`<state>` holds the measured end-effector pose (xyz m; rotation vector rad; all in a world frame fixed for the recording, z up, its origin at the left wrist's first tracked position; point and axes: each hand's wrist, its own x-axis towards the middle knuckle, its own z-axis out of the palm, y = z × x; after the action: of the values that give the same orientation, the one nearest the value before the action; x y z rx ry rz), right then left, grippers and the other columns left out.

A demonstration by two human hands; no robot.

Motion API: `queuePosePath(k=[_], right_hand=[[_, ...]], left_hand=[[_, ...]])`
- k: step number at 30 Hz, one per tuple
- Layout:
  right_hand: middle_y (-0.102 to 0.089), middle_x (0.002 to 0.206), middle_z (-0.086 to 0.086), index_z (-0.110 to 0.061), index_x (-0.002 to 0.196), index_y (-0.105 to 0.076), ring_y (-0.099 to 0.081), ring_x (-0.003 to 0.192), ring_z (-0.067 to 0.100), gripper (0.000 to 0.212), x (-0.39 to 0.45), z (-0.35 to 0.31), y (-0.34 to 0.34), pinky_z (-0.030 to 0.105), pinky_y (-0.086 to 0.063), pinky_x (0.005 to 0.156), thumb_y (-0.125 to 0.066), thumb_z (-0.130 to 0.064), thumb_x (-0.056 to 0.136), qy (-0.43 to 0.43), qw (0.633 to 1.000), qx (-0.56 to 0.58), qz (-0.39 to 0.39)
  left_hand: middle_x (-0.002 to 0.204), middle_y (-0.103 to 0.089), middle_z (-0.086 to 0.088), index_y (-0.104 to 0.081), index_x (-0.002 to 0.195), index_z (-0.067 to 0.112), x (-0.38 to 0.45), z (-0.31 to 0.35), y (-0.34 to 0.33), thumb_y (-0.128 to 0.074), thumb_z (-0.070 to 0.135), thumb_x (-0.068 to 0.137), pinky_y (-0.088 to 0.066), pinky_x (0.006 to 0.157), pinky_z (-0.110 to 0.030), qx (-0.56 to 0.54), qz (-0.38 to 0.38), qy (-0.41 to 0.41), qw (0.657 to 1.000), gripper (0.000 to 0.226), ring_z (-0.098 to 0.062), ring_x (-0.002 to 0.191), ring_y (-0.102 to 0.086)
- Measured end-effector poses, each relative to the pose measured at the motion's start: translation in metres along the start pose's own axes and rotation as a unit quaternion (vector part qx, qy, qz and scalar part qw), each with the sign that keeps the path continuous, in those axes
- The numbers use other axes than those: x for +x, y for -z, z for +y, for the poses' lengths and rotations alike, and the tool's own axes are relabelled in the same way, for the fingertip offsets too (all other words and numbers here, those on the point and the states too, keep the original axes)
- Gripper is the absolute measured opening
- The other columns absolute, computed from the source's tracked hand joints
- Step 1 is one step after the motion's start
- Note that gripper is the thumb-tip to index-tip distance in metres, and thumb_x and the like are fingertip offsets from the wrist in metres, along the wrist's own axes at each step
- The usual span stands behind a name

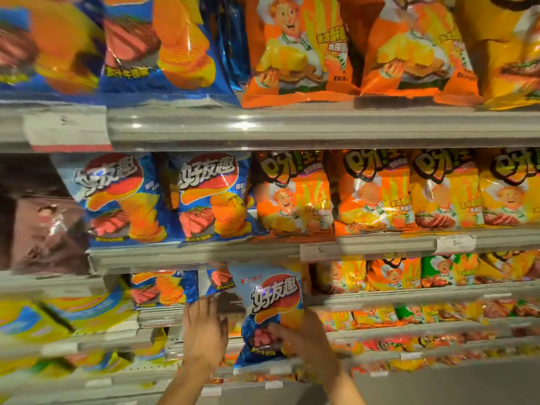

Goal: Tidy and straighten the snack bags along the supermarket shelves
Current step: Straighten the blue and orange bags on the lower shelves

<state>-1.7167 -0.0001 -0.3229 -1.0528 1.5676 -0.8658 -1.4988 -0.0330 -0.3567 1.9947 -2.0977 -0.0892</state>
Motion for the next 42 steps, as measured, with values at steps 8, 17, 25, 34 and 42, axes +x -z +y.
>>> queuePosePath(k=[8,17,25,34,42], right_hand=[[-0.078,0.077,-0.009,-0.026,0.079,-0.075,-0.073,0.074,0.004,0.014,0.049,-0.044,-0.081,0.027,-0.055,0.071,-0.085,-0.017,0.082,0.057,0.996,0.056,0.040],[-0.074,0.086,-0.015,-0.024,0.093,-0.071,-0.069,0.079,-0.005,0.021,0.095,-0.052,-0.123,0.020,-0.057,0.078,-0.088,-0.020,0.080,0.095,0.993,0.032,0.056],[-0.064,0.128,-0.003,-0.015,0.138,-0.056,-0.059,0.121,0.017,0.076,0.098,-0.034,-0.127,0.030,-0.046,0.102,-0.091,-0.032,0.074,0.094,0.991,-0.050,0.076],[-0.059,0.144,0.000,-0.021,0.151,-0.040,-0.057,0.131,0.026,0.105,0.105,-0.038,-0.135,0.037,-0.049,0.104,-0.088,-0.058,0.066,0.040,0.987,-0.131,0.080],[-0.052,0.146,0.001,-0.017,0.148,-0.044,-0.051,0.134,0.020,0.080,0.066,-0.028,-0.128,0.034,-0.045,0.111,-0.077,-0.051,0.084,0.085,0.975,-0.176,0.103]], left_hand=[[0.164,0.018,-0.010,0.013,0.156,0.015,-0.009,-0.064,-0.014,-0.044,0.061,0.093,0.007,0.120,-0.051,0.094,-0.164,-0.001,0.982,0.096,-0.029,0.151,0.018],[0.161,0.026,-0.006,0.029,0.147,0.015,-0.007,-0.067,-0.023,-0.041,0.065,0.093,0.000,0.124,-0.047,0.058,-0.163,0.008,0.985,0.102,-0.024,0.150,0.021],[0.164,0.020,-0.009,0.016,0.156,0.016,-0.010,-0.068,-0.007,-0.049,0.051,0.095,-0.009,0.124,-0.043,0.024,-0.167,0.001,0.986,0.096,-0.025,0.153,0.012],[0.163,0.024,0.002,0.017,0.155,0.015,-0.008,-0.065,-0.001,-0.044,0.049,0.098,-0.006,0.125,-0.045,0.026,-0.189,-0.005,0.982,0.091,-0.020,0.148,0.026],[0.166,0.000,0.004,-0.005,0.158,0.015,-0.008,-0.052,-0.004,-0.044,0.050,0.098,-0.015,0.124,-0.036,-0.012,-0.088,0.045,0.995,0.080,-0.018,0.153,0.005]])
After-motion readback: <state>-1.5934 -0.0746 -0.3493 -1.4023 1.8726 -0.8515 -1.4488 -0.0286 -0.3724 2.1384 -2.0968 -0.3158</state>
